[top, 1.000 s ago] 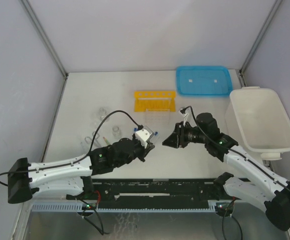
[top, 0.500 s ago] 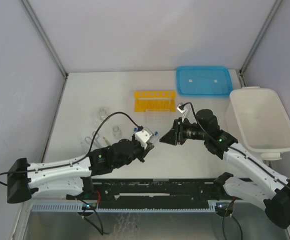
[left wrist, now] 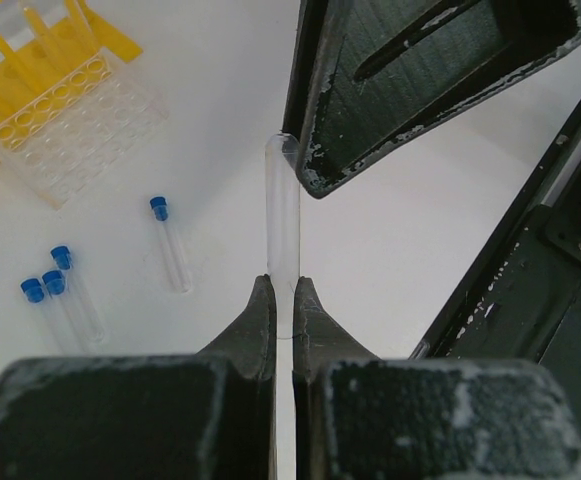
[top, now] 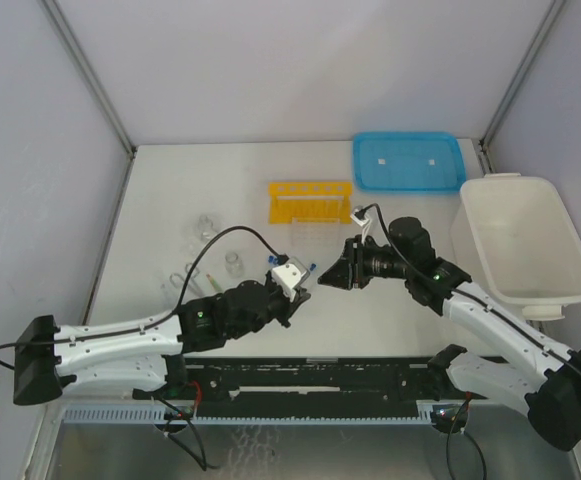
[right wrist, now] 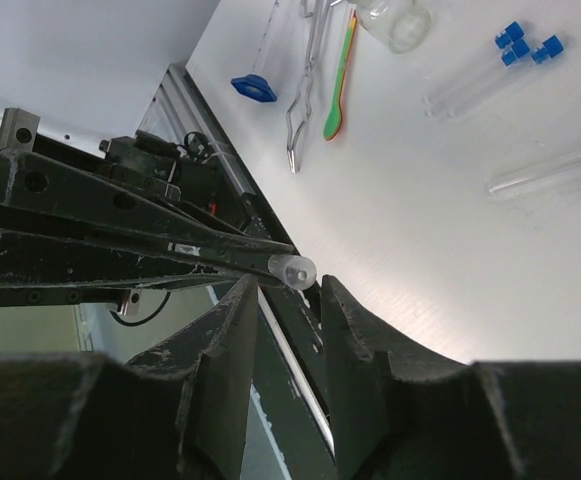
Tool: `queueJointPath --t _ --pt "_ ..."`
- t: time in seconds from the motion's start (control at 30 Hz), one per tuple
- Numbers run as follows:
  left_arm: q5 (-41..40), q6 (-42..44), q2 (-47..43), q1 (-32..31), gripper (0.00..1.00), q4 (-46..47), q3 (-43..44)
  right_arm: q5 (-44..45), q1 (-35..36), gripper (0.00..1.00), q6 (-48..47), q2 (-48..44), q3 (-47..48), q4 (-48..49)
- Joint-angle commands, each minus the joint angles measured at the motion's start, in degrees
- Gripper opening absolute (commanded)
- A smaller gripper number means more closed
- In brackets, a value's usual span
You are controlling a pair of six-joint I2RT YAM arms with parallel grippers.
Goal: Organize the chemistry lab equipment
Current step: Pick up the test tube at the center of the board.
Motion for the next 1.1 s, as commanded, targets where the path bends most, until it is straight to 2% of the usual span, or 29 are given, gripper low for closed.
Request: queueJointPath --t 0.0,0.23,0.3,0.47,0.63,0.7,0.73,0.8,0.83,0.87,0.9,1.07 --pt "-0.59 0.72 -0.51 -0.84 0.00 2.59 -0.19 -0.25 -0.11 0.31 -1.26 0.62 2.77 3.45" --pt "-0.70 0.77 -0.15 -1.22 0.00 2.76 -0.04 -0.82 -0.20 0.28 -0.98 1.76 2.96 4.19" --pt "-0.79 0.80 0.13 -1.22 0.00 2.76 0.07 -1.04 -0.20 0.23 -0.94 1.83 2.97 4.29" --pt "-1.79 0.83 0.77 -1.23 0.00 2.36 0.36 -1.13 -0.20 0.01 -1.16 1.72 3.24 3.63" --pt "-4.32 0.59 1.13 -1.22 0.02 1.46 0.72 0.14 -0.20 0.00 -1.62 1.89 3.63 2.39" --pt "-6.15 0.05 1.64 -1.22 0.11 0.87 0.90 2.12 -0.20 0.00 -2.03 2.40 4.07 1.53" --pt "-7.66 -0.47 1.98 -1.18 0.23 0.30 1.04 3.75 -0.29 0.00 -2.44 2.75 4.42 0.82" --pt "-9.72 -1.72 2.74 -0.67 0.39 -0.87 1.32 7.20 -0.37 0.00 -3.39 3.75 5.72 -0.41" --pt "-9.91 -2.50 3.18 -0.01 0.55 -1.48 1.42 9.61 -0.44 0.00 -3.95 4.52 6.52 -1.31" --pt "-8.94 -3.47 3.73 1.35 0.92 -1.99 1.59 12.03 -0.61 0.00 -4.54 5.46 7.63 -2.23" --pt "-6.75 -4.39 4.26 3.14 0.99 -2.54 1.69 14.38 -0.83 0.00 -5.03 6.40 8.63 -2.76" --pt "5.86 -7.84 7.07 13.57 1.00 -2.70 1.68 26.43 -1.10 0.00 -8.05 13.01 15.76 -4.85"
